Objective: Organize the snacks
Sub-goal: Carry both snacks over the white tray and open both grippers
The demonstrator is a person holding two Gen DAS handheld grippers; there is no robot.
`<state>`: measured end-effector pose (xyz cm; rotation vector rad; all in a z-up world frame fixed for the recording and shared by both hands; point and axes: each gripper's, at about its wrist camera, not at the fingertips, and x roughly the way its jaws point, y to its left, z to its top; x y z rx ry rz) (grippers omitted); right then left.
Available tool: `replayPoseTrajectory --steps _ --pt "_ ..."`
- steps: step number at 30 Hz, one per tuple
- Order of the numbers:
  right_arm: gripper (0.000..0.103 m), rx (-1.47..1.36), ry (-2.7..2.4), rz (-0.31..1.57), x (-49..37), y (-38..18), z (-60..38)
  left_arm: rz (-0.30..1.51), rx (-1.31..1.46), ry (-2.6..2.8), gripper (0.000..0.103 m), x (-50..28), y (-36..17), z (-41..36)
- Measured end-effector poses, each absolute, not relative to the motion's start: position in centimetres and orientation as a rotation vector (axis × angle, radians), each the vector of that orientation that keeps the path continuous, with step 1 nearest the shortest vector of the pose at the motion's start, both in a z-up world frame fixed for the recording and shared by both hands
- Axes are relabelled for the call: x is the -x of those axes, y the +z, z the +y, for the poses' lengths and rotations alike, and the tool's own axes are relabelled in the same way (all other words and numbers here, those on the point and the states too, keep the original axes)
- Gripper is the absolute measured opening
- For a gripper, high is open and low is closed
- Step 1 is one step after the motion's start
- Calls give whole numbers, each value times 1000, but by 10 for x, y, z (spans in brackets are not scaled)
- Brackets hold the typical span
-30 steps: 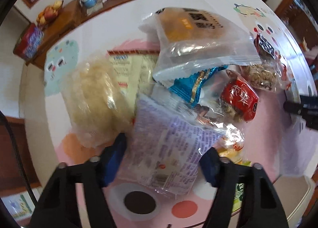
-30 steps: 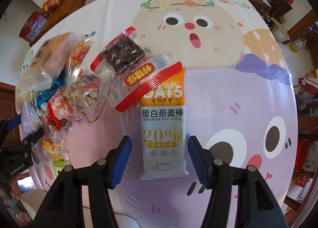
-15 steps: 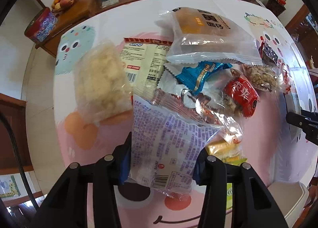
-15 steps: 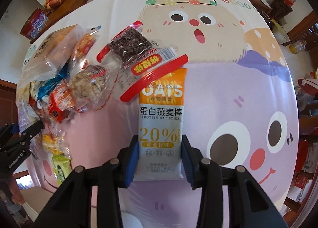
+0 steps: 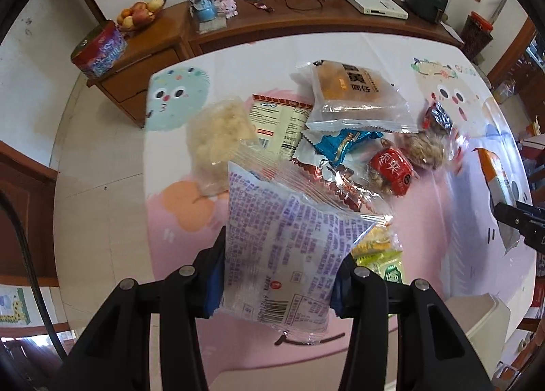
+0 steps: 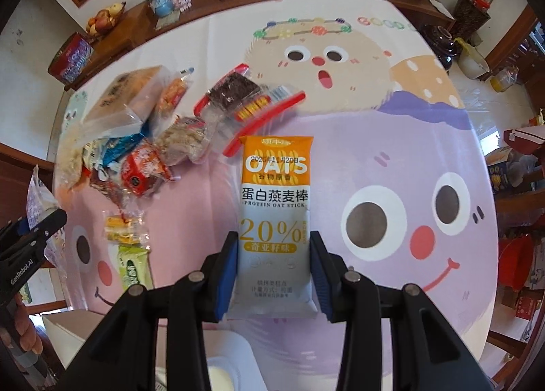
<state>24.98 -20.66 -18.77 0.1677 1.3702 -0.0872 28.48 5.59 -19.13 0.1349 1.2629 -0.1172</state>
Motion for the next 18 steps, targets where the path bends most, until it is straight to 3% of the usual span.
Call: replayPoseTrajectory --steps 18 --pt "40 -212 -35 1189 -195 -102 -193 1141 -128 -106 46 -198 -110 70"
